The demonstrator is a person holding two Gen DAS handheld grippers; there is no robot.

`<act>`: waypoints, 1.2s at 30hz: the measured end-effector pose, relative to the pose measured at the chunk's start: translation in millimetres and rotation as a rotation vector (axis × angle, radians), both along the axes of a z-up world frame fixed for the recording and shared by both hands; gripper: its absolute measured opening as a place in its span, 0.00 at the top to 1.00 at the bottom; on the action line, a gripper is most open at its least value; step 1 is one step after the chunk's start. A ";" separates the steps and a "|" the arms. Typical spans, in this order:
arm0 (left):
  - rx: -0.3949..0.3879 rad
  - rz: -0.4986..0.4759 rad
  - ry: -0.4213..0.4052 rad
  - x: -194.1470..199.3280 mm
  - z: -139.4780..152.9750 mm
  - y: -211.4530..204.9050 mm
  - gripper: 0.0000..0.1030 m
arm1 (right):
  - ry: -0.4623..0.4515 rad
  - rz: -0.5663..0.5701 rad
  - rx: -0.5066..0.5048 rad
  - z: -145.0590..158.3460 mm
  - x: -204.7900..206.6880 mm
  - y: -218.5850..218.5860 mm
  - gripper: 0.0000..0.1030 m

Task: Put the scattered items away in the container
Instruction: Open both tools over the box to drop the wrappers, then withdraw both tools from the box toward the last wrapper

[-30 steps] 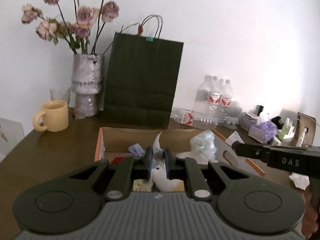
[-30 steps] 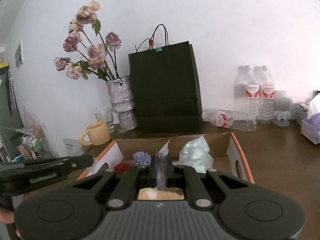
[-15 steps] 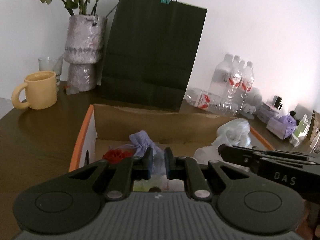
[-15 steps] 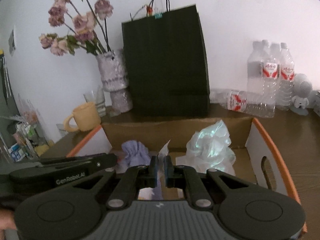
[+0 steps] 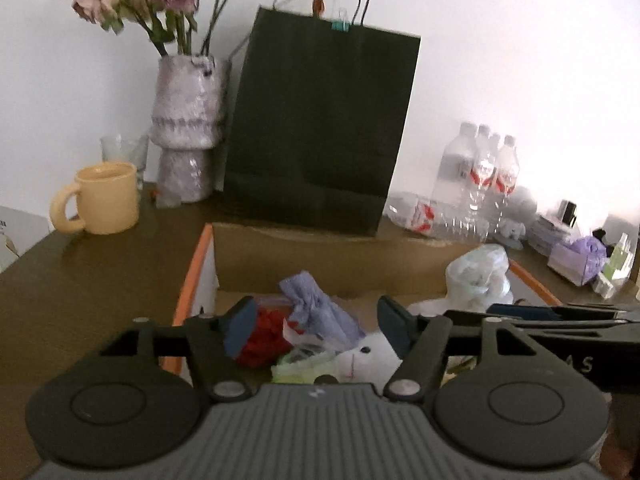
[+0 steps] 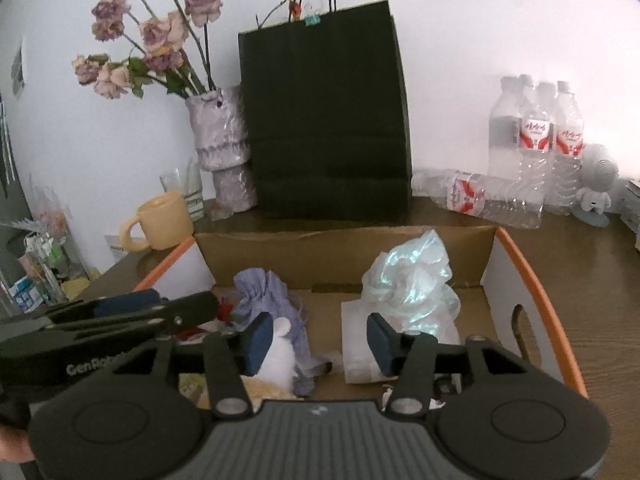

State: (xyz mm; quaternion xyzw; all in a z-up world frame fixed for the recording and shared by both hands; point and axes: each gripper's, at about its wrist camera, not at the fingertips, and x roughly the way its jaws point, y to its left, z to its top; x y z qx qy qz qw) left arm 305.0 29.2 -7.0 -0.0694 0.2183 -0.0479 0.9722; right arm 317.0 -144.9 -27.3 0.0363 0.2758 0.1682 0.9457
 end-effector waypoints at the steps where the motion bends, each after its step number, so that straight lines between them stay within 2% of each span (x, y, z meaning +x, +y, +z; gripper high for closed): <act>1: 0.003 0.016 -0.010 -3.4 2.8 0.5 0.21 | -0.008 -0.006 0.004 2.4 -3.1 -1.9 0.44; 2: 0.006 0.032 -0.021 -7.5 5.7 1.4 0.14 | -0.015 -0.017 0.008 5.1 -7.4 -4.5 0.40; 3: 0.008 0.046 -0.033 -12.0 8.5 2.5 0.07 | -0.020 -0.028 0.014 7.4 -10.8 -7.5 0.33; 5: -0.001 0.068 -0.060 -23.1 13.8 5.5 0.00 | -0.031 -0.037 0.030 11.4 -20.2 -14.3 0.22; 6: -0.015 0.064 -0.074 -29.5 16.4 7.4 0.00 | -0.037 -0.039 0.035 13.2 -25.8 -17.0 0.16; 8: -0.034 0.051 -0.090 -40.4 20.0 8.9 0.00 | -0.048 -0.041 0.033 15.9 -37.0 -19.7 0.14; 11: -0.020 0.042 -0.107 -56.4 22.9 5.2 0.00 | -0.052 -0.037 0.026 19.3 -53.6 -22.3 0.09; 12: -0.014 0.037 -0.110 -61.3 23.6 3.9 0.00 | -0.055 -0.036 0.025 20.6 -59.2 -23.3 0.02; 13: -0.010 0.034 -0.110 -65.8 24.2 3.2 0.00 | -0.060 -0.036 0.023 22.1 -65.0 -24.4 0.00; 22: 0.016 0.053 -0.093 -102.3 28.5 7.5 0.00 | -0.072 -0.039 -0.006 29.1 -109.3 -31.5 0.00; 36: 0.055 0.072 -0.043 -139.3 20.6 17.2 0.00 | -0.040 -0.031 -0.052 14.7 -149.9 -32.8 0.00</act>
